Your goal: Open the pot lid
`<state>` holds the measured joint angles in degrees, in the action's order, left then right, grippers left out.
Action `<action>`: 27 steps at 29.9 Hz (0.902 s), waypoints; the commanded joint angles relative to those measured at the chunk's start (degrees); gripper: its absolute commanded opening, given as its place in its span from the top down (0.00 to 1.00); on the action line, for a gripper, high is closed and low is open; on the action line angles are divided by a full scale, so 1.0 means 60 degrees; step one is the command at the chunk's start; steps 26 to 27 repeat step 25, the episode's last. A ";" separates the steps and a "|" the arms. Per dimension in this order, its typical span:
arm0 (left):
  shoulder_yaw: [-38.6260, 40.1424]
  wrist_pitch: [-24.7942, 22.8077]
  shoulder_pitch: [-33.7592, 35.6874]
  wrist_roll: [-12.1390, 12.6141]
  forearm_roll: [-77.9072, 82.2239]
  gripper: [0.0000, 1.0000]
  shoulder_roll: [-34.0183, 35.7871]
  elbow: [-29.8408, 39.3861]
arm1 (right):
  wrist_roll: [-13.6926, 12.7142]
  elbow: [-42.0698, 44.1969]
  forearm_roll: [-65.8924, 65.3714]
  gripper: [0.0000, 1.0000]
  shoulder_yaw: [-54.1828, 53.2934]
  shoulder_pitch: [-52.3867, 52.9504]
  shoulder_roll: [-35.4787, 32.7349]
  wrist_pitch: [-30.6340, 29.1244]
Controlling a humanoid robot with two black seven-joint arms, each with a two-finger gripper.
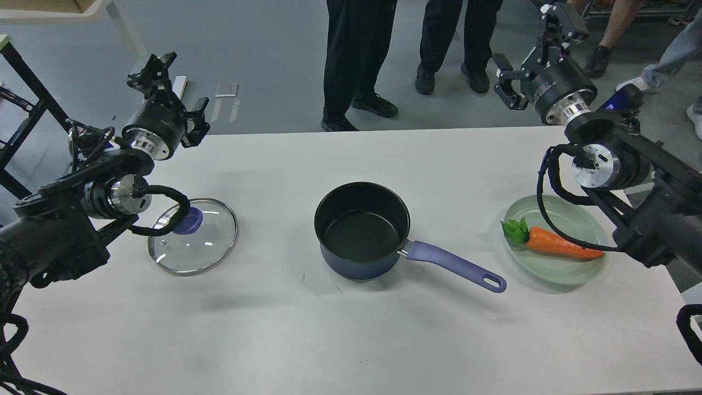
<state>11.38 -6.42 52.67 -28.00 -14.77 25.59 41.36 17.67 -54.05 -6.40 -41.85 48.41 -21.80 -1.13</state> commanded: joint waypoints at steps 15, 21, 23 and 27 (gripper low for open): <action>0.1208 -0.0292 -0.0576 0.0000 -0.0072 0.01 -0.0222 -0.0126 | -0.0119 0.1420 0.2049 0.01 -0.1916 -0.0627 0.1846 -0.0310; 0.1208 -0.0248 -0.0590 0.0000 -0.0057 0.01 -0.0222 -0.0126 | -0.0104 0.1376 0.2034 0.00 -0.1857 -0.0641 0.1860 -0.0705; 0.1208 -0.0248 -0.0605 0.0000 -0.0057 0.01 -0.0193 -0.0126 | -0.0104 0.1361 0.2034 0.00 -0.1857 -0.0641 0.1904 -0.0706; 0.1208 -0.0248 -0.0605 0.0000 -0.0057 0.01 -0.0179 -0.0126 | -0.0104 0.1361 0.2034 0.00 -0.1828 -0.0627 0.1933 -0.0706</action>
